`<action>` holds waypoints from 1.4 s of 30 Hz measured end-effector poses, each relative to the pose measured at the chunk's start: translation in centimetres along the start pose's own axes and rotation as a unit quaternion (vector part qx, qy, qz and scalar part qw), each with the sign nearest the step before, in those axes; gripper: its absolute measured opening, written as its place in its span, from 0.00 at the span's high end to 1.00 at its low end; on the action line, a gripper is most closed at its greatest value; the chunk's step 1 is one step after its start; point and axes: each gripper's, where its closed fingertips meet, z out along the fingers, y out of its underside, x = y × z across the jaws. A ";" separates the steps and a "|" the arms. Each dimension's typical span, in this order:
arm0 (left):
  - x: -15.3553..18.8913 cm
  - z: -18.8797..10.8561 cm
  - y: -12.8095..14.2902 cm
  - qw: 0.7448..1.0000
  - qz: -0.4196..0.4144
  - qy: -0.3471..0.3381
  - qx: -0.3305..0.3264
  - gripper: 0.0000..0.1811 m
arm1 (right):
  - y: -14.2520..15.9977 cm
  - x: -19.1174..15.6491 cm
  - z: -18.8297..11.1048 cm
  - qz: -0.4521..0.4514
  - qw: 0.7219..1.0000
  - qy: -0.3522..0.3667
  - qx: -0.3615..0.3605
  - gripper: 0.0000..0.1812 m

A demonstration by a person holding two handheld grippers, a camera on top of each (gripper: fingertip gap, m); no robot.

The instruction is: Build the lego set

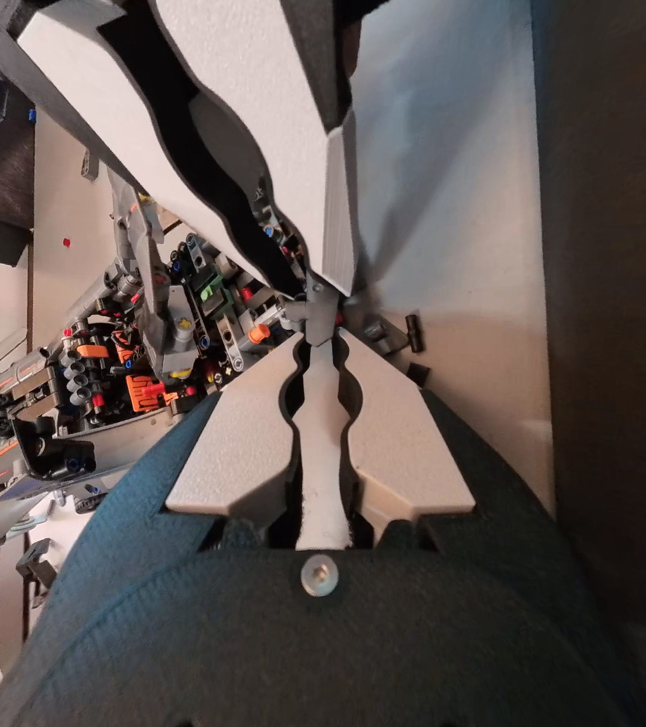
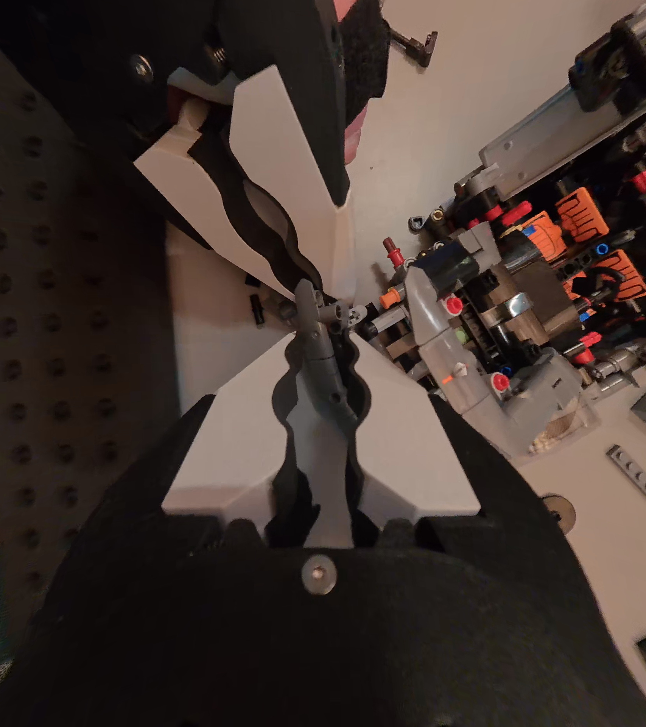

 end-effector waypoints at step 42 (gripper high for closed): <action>-0.6 1.0 -0.3 0.972 -0.219 0.078 0.018 0.90 | 0.2 0.3 -0.4 0.035 0.999 -0.008 -0.002 0.89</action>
